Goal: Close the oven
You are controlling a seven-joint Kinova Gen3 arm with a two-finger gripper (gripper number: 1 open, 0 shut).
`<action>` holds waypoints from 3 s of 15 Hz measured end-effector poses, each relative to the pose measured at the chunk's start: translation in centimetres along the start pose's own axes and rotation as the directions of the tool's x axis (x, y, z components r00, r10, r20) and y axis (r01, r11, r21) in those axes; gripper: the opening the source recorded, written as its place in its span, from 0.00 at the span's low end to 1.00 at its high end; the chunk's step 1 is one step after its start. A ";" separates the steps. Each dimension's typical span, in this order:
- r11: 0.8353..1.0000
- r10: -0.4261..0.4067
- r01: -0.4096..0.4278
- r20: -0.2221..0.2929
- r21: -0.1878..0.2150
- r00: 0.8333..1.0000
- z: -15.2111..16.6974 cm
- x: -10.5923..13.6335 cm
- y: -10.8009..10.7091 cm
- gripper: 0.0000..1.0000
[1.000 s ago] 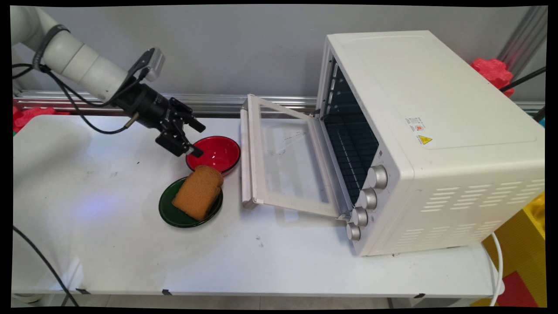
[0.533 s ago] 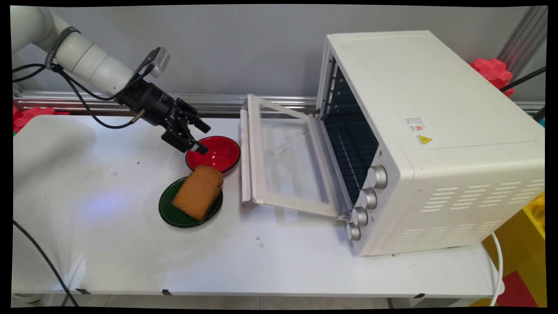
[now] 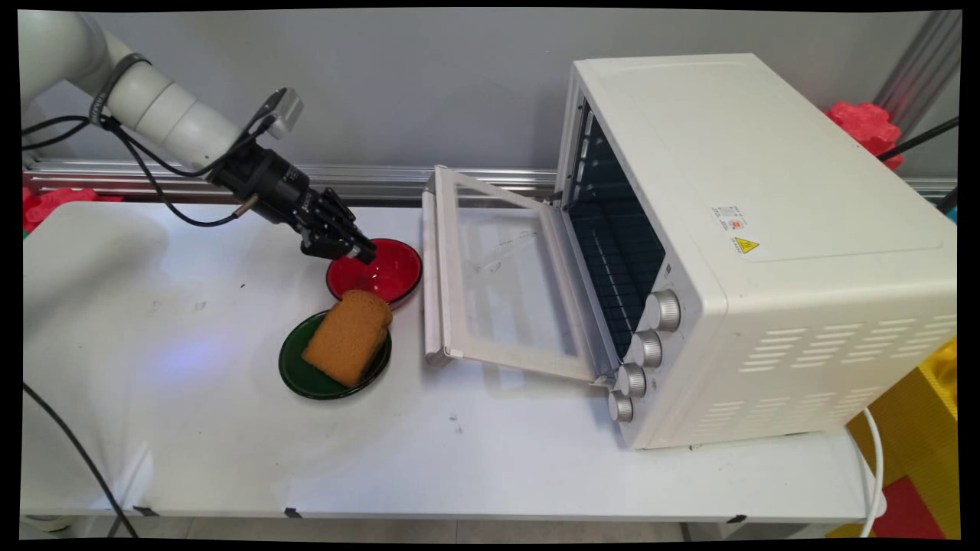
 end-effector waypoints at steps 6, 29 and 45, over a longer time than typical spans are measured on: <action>1.000 -0.001 0.001 -0.021 -0.021 1.000 2.0 -0.4 -0.2 0.00; 1.000 0.011 -0.013 -0.130 -0.014 0.991 9.1 -0.5 -0.9 0.00; 1.000 -0.014 0.017 -0.240 0.009 0.971 6.3 4.8 -0.3 0.00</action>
